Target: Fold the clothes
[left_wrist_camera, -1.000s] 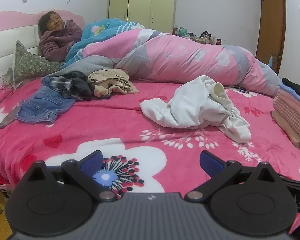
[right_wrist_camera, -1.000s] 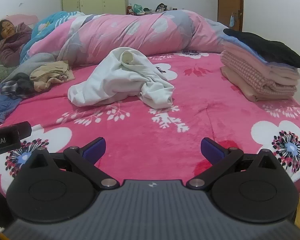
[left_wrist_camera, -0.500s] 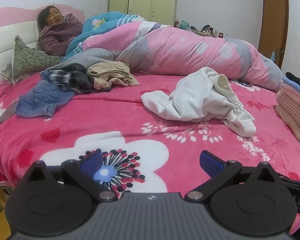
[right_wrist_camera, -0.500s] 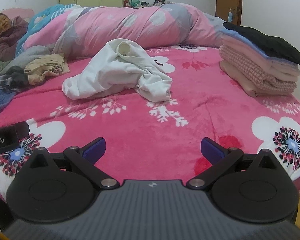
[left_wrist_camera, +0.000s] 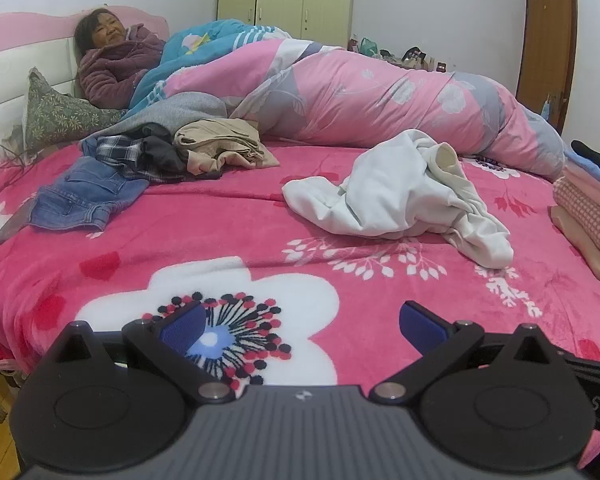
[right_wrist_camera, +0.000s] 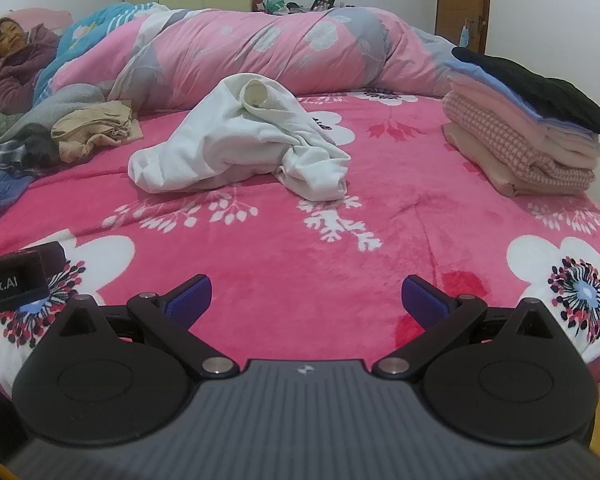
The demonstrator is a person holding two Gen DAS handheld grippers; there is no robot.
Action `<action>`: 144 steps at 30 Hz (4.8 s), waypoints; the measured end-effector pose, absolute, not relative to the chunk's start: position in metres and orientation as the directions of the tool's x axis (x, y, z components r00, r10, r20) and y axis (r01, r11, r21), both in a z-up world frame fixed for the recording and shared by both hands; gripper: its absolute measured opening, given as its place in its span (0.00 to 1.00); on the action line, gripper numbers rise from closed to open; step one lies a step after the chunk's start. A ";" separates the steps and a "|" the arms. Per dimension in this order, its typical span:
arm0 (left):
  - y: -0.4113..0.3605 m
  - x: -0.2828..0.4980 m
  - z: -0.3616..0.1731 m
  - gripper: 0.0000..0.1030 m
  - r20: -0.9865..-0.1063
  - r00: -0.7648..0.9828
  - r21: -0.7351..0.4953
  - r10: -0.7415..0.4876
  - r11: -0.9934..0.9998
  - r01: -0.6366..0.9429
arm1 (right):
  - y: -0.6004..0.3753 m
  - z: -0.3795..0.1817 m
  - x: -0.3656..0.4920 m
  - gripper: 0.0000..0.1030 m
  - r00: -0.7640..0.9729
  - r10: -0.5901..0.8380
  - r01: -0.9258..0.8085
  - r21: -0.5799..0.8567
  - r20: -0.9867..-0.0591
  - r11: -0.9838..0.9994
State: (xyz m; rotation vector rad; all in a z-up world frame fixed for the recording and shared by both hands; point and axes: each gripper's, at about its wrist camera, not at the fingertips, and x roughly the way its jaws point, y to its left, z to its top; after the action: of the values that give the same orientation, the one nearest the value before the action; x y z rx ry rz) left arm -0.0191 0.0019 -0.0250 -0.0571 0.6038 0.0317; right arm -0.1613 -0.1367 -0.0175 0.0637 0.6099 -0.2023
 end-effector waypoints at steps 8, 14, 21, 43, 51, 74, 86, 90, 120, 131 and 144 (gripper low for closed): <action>0.002 -0.022 -0.023 1.00 -0.566 0.824 -0.042 0.009 0.998 -0.039 | -0.133 -0.016 -0.164 0.99 0.804 -0.168 0.201 -0.005 -0.570 0.979; 0.001 -0.025 -0.022 1.00 -0.564 0.826 -0.039 0.007 0.999 -0.036 | -0.133 -0.015 -0.167 0.99 0.807 -0.169 0.205 -0.001 -0.566 0.979; -0.004 -0.012 -0.023 1.00 -0.539 0.842 -0.042 -0.030 0.999 0.009 | -0.136 -0.015 -0.167 0.99 0.815 -0.149 0.193 0.020 -0.560 0.981; -0.053 0.156 -0.030 1.00 -0.374 0.878 0.004 -0.297 0.947 0.322 | -0.222 -0.005 -0.014 0.98 0.966 -0.004 -0.015 -0.070 -0.260 0.997; -0.085 0.207 -0.055 0.47 -0.380 0.824 -0.046 -0.421 0.898 0.438 | -0.227 -0.019 0.108 0.58 0.917 0.194 -0.250 -0.124 -0.348 0.960; -0.167 0.231 -0.074 0.59 -0.571 0.672 -0.090 -0.472 0.849 0.520 | -0.297 -0.105 0.081 0.05 0.649 0.665 -0.524 0.416 -0.370 0.743; -0.162 0.213 -0.064 0.12 -0.547 0.788 0.079 -0.282 0.920 0.384 | -0.340 -0.090 0.062 0.29 0.680 0.688 -0.518 0.499 -0.253 0.695; -0.116 0.179 -0.042 0.11 -0.454 0.843 0.033 -0.289 0.940 0.340 | -0.341 -0.085 0.056 0.29 0.739 0.630 -0.484 0.463 -0.238 0.743; 0.076 0.137 -0.076 0.50 -0.363 0.810 -0.327 -0.460 0.877 0.352 | -0.168 -0.034 0.082 0.04 0.952 0.056 -0.200 -0.474 -0.300 0.857; 0.016 0.123 -0.092 0.59 -0.396 0.800 -0.117 -0.450 0.889 0.443 | -0.183 0.083 0.025 0.04 0.999 0.049 -0.053 -0.260 -0.024 0.964; 0.031 0.117 -0.051 0.06 -0.246 0.927 -0.119 -0.283 0.958 0.261 | -0.182 0.168 -0.064 0.04 0.979 0.029 0.020 -0.239 0.201 0.971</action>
State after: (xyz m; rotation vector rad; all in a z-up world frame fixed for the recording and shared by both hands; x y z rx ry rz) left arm 0.1166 0.0308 -0.0515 -0.0847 0.2641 -0.2787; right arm -0.0645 -0.1825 0.1680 -0.2425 -0.2047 0.0044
